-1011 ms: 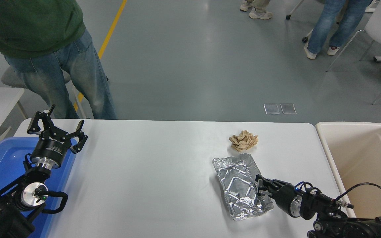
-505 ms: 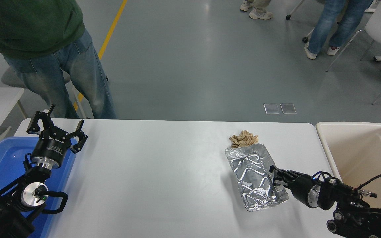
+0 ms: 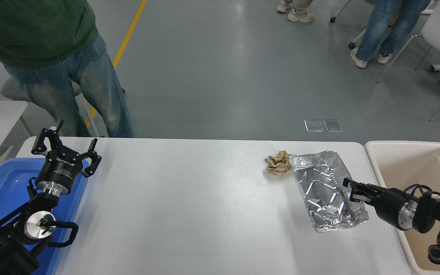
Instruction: Clean the table surface
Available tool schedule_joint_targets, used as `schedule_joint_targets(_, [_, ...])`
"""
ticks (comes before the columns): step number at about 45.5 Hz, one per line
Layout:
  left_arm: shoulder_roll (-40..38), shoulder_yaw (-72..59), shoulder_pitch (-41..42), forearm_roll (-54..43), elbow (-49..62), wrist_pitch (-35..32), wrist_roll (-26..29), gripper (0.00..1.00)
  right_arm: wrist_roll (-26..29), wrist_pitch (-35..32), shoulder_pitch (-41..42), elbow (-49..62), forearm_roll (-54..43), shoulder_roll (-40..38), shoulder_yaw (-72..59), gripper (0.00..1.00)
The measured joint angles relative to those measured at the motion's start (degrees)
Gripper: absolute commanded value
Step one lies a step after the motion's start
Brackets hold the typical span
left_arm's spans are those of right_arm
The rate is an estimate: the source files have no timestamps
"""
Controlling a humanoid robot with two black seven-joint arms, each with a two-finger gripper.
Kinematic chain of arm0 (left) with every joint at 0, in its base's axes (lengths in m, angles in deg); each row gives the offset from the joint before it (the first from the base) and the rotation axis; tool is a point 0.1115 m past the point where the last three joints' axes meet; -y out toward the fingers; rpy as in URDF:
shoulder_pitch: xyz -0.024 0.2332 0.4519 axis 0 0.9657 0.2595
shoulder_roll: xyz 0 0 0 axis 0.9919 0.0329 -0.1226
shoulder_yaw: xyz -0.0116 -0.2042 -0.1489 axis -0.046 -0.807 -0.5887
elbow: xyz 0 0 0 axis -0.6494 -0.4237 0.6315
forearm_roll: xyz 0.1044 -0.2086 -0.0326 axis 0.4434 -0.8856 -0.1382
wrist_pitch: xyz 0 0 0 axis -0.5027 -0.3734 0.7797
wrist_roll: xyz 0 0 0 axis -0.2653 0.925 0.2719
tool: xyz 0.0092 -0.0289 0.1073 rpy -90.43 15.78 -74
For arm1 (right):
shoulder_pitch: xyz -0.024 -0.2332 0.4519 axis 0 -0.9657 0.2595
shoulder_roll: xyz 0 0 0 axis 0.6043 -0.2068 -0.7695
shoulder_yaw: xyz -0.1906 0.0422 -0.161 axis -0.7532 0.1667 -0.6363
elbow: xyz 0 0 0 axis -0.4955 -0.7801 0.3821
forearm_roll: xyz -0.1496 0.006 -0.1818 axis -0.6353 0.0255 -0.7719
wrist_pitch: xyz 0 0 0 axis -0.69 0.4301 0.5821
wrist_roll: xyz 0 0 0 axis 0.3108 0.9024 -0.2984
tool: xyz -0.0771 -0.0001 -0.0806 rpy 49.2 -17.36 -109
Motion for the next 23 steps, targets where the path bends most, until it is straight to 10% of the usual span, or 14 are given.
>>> schedule_joint_targets(23, [0.0,0.0,0.0,0.0,0.0,0.0,0.0,0.99,-4.5,-6.1,6.1,-4.0,4.7,-9.9,0.5,0.00])
